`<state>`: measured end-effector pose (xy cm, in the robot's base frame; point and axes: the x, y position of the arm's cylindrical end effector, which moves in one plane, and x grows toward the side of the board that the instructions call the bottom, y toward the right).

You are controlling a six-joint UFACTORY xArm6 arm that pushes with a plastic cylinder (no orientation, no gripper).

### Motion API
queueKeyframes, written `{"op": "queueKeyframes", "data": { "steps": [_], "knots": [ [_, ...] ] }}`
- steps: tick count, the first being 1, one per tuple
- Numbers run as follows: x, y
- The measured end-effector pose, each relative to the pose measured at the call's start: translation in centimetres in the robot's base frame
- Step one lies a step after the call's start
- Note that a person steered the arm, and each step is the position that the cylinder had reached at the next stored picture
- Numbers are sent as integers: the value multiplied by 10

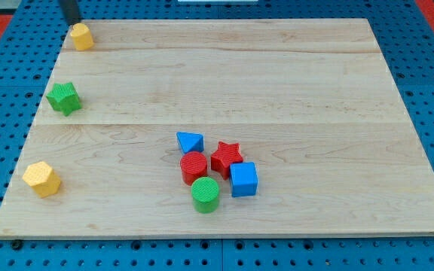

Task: Push the yellow heart into blue triangle

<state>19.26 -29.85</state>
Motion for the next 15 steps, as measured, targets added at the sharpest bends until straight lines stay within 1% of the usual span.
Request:
{"op": "queueKeyframes", "data": {
  "steps": [1, 2, 3, 4, 5, 6, 7, 8, 9, 10, 11, 12, 13, 14, 15],
  "knots": [
    [36, 8],
    [49, 46],
    [49, 90],
    [49, 114],
    [36, 107],
    [27, 130],
    [49, 179],
    [77, 211],
    [96, 175],
    [71, 173],
    [66, 145],
    [89, 134],
    [140, 187],
    [188, 204],
    [170, 168]
  ]
}}
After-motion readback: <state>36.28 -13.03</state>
